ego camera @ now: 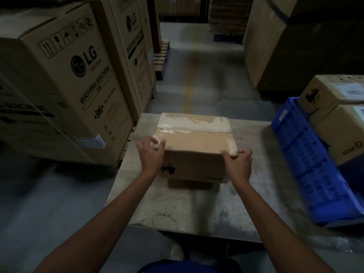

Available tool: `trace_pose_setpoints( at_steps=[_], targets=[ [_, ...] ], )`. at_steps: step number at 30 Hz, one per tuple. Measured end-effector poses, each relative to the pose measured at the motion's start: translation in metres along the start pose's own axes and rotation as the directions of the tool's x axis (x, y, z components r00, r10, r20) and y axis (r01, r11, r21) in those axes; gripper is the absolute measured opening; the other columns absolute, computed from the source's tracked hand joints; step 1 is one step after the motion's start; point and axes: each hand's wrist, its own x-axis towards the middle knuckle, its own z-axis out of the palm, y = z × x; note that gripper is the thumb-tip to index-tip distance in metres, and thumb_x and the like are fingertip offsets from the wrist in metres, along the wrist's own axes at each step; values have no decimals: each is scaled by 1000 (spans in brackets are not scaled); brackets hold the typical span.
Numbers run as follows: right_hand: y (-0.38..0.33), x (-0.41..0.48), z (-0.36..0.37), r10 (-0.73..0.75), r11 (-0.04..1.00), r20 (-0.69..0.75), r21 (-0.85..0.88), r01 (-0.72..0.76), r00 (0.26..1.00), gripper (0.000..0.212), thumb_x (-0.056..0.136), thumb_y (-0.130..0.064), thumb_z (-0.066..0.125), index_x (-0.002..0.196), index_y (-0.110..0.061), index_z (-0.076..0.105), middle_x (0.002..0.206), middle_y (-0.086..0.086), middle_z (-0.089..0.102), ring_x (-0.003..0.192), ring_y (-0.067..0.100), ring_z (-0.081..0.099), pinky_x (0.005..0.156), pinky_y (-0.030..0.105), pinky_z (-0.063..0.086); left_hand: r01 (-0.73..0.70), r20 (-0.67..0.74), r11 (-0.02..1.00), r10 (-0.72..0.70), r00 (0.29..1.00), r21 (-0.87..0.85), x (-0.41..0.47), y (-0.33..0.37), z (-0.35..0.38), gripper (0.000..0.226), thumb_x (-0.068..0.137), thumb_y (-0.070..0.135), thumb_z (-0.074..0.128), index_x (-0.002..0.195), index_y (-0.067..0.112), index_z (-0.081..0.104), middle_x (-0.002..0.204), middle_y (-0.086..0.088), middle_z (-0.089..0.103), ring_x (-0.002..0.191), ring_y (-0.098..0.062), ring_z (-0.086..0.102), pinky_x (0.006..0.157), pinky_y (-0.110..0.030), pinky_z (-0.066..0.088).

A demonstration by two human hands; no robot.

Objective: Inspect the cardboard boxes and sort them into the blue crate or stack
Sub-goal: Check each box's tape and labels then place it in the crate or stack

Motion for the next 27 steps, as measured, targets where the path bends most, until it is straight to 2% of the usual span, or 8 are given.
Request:
trace_pose_setpoints(
  at_steps=[5, 7, 9, 11, 17, 23, 25, 27],
  targets=[
    [31, -24, 12, 120, 977, 97, -185, -101, 988, 47, 88, -37, 71, 118, -18, 40, 131, 13, 44, 94, 28, 53, 76, 35, 43, 11, 72, 989, -21, 997, 145, -29, -50, 2, 21, 89, 21, 71, 98, 13, 55, 115, -9, 40, 103, -30, 52, 85, -35, 51],
    [30, -28, 17, 19, 929, 99, -368, 19, 995, 47, 89, -42, 68, 124, -21, 43, 141, 14, 38, 117, 35, 51, 92, 45, 48, -214, 100, 942, 194, 976, 258, -27, -52, 2, 18, 90, 16, 69, 104, 12, 59, 125, -14, 43, 115, -32, 46, 96, -47, 49],
    [21, -29, 29, -206, 832, 163, -489, 261, 965, 53, 90, -45, 65, 134, -22, 46, 154, 16, 27, 141, 37, 34, 112, 52, 35, -525, 237, 767, 468, 851, 369, -17, -47, 8, 22, 92, 17, 62, 113, 10, 63, 141, -22, 42, 130, -37, 40, 108, -50, 40],
    [4, -26, 46, -373, 739, 306, -474, 480, 876, 57, 96, -47, 56, 145, -23, 42, 163, 15, 18, 150, 36, 20, 119, 53, 23, -681, 407, 611, 547, 732, 403, -4, -36, 18, 39, 97, 31, 48, 128, 11, 60, 154, -24, 34, 143, -40, 30, 115, -52, 30],
    [-6, -6, 89, -276, 509, 632, -543, 668, 724, 66, 104, -58, 21, 162, -30, 3, 169, 8, -10, 155, 31, -9, 122, 58, 0, -618, 667, 552, 142, 731, 560, 14, -29, 43, 65, 104, 52, 16, 161, 22, 6, 168, -7, -8, 154, -28, -12, 121, -55, -3],
    [-6, 4, 90, -202, 499, 690, -539, 679, 695, 67, 103, -60, 21, 162, -30, 9, 170, 7, -7, 156, 30, -7, 122, 57, -1, -619, 713, 537, 45, 699, 573, 22, -29, 45, 62, 105, 52, 15, 160, 25, 6, 168, -6, -11, 153, -27, -14, 120, -57, -7],
    [-10, 6, 83, -207, 527, 652, -554, 645, 730, 70, 102, -60, 33, 160, -26, 15, 170, 8, -1, 156, 30, -2, 121, 59, 3, -595, 670, 546, 80, 738, 590, 21, -29, 44, 64, 104, 55, 20, 160, 25, 11, 168, -7, -7, 154, -29, -11, 119, -62, -2],
    [-8, 6, 70, -209, 642, 469, -596, 482, 858, 73, 99, -58, 44, 158, -23, 20, 169, 11, 5, 156, 32, 1, 120, 60, 5, -496, 562, 580, 78, 823, 646, 19, -29, 43, 66, 102, 57, 28, 159, 25, 15, 168, -9, -4, 153, -35, -7, 116, -66, 2]
  ],
)
